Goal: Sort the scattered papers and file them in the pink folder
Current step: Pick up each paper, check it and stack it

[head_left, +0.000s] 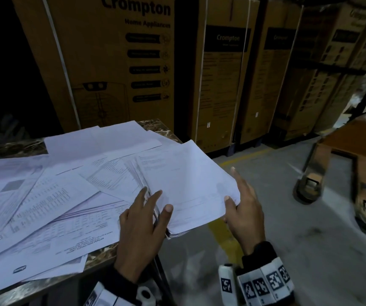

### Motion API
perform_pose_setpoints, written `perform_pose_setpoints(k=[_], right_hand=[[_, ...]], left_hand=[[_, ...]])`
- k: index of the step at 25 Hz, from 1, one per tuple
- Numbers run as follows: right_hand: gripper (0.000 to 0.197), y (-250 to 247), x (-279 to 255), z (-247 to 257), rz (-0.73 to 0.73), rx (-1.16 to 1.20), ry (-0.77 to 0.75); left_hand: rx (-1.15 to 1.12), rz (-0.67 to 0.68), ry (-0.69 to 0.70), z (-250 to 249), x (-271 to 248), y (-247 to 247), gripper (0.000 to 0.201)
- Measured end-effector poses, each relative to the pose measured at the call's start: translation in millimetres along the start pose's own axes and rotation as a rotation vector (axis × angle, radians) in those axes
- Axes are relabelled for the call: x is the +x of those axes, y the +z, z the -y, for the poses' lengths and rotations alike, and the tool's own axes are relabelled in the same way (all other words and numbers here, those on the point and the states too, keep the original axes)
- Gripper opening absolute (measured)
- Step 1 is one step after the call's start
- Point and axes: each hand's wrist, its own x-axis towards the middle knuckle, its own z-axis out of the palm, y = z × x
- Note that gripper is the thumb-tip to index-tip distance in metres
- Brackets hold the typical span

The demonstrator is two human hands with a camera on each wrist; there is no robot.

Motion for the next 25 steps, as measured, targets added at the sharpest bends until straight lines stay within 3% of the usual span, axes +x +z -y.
perform_pose_setpoints(k=[4, 8, 14, 19, 25], right_hand=[[0.059, -1.5, -27.6, 3.8, -0.241, 0.017, -0.126], [0.06, -8.7, -44.7, 4.2, -0.32, 0.103, -0.225], [0.051, 20.9, -115.8, 31.4, -0.179, 0.238, -0.229], [0.049, 62.3, -166.3, 66.9, 0.019, 0.379, -0.219], [0.047, 111.4, -186.0, 128.1, 0.201, 0.485, -0.248]], left_hand=[[-0.154, -0.135, 0.139, 4.6, -4.7, -0.1, 0.05], [-0.181, -0.206, 0.364, -1.1, -18.1, -9.7, 0.038], [-0.092, -0.263, 0.364, 28.1, -86.3, -51.9, 0.022], [-0.059, -0.359, 0.328, 66.3, -132.0, -93.3, 0.018], [0.024, -0.486, 0.268, 101.9, -157.0, -154.3, 0.018]])
